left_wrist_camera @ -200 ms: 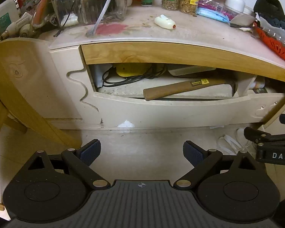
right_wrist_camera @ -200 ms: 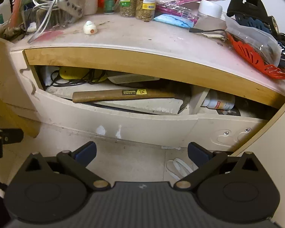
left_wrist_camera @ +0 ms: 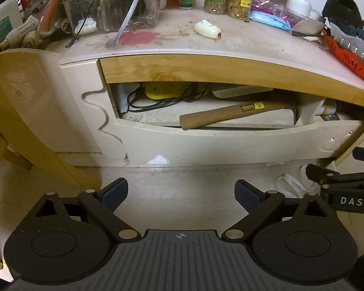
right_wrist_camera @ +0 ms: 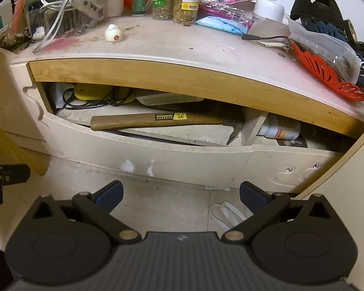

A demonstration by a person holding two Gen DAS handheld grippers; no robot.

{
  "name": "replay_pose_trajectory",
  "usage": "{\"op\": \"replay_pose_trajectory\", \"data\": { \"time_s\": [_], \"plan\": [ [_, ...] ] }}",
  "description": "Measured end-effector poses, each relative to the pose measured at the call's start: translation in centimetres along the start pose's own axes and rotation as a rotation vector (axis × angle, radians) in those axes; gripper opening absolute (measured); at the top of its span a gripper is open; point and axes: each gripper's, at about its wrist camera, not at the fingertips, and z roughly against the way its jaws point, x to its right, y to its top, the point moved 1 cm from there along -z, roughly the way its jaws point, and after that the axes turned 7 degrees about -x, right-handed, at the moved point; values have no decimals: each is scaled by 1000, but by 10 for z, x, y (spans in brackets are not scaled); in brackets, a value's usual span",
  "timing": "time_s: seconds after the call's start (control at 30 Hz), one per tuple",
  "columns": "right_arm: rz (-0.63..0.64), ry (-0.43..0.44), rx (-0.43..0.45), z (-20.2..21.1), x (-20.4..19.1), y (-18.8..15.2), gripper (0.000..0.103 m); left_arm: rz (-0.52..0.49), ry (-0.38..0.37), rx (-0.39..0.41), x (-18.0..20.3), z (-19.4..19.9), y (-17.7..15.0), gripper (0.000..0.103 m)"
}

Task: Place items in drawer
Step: 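Move both grippers toward the partly open white drawer under the tabletop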

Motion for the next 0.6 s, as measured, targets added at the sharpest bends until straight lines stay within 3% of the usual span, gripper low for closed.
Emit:
{"op": "replay_pose_trajectory", "data": {
  "time_s": [0.1,0.2,0.6],
  "plan": [
    [0,-3,9,0,1,1,103,2,-18,16,-10,2,3,99],
    [-1,-6,18,1,2,1,103,-28,38,20,27,0,-4,103],
    [5,13,9,-1,0,3,103,-24,54,40,25,-1,-4,103]
  ]
}}
